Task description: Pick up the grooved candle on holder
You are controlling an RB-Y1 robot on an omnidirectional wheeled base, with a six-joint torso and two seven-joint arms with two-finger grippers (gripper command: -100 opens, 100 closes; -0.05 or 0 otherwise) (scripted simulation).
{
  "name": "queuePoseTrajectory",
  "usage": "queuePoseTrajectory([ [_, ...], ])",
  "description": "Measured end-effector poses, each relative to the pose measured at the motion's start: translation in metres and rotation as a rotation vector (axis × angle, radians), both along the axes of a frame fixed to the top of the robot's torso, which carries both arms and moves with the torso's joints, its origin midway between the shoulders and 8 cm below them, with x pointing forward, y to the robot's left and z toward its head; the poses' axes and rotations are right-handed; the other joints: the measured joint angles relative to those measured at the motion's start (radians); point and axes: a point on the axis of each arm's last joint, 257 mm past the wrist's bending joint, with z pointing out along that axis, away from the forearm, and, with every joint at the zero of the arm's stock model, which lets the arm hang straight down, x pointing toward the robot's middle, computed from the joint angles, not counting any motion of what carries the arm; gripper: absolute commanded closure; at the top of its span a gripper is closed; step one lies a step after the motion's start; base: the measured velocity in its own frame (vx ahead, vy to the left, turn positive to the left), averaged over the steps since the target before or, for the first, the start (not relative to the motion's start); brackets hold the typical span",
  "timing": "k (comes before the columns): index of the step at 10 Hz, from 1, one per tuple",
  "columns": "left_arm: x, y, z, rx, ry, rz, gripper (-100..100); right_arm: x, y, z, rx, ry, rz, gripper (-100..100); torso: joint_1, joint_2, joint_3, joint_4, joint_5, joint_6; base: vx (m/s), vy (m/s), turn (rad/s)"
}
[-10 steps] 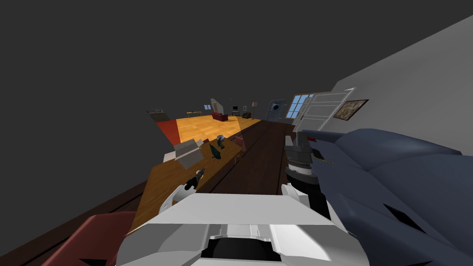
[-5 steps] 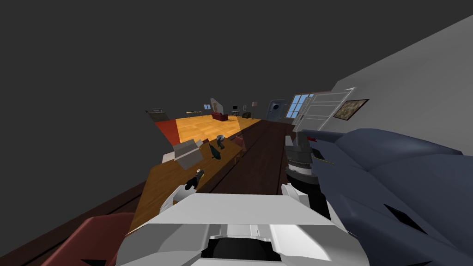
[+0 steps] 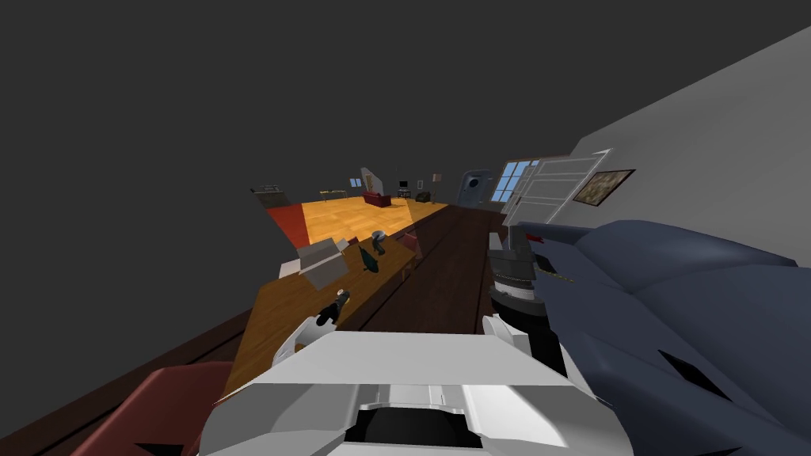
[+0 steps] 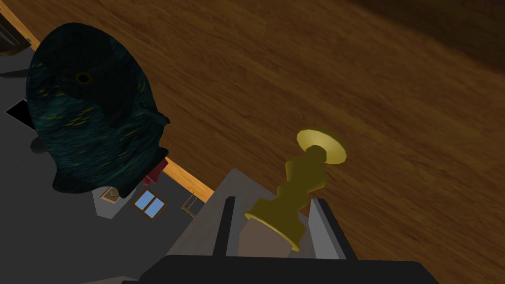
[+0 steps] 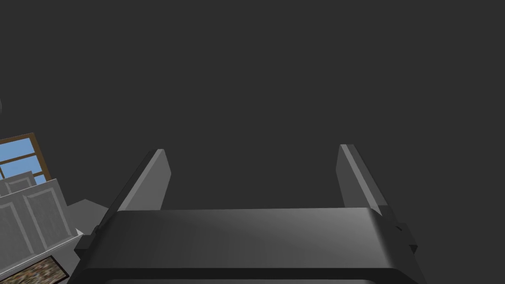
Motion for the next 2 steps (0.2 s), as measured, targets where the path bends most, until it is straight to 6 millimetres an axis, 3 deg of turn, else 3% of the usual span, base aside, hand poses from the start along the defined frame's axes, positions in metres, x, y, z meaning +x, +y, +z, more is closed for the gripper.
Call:
queuePoseTrajectory([
  [1,-0.001,-0.0013,0.0028,-0.001,0.001,-0.001,100,0.0,0.0,0.0,0.0,0.0,0.0,0,0.0,0.0,0.0,0.0,0.0,0.0,-0.015,-0.005,0.006],
  [2,-0.0014,-0.0013,0.0028,-0.001,0.002,0.0,0,0.0,0.0,0.0,0.0,0.0,0.0,0,0.0,-0.001,0.0,0.0,0.0,0.0,0.0,0.0,0.0],
])
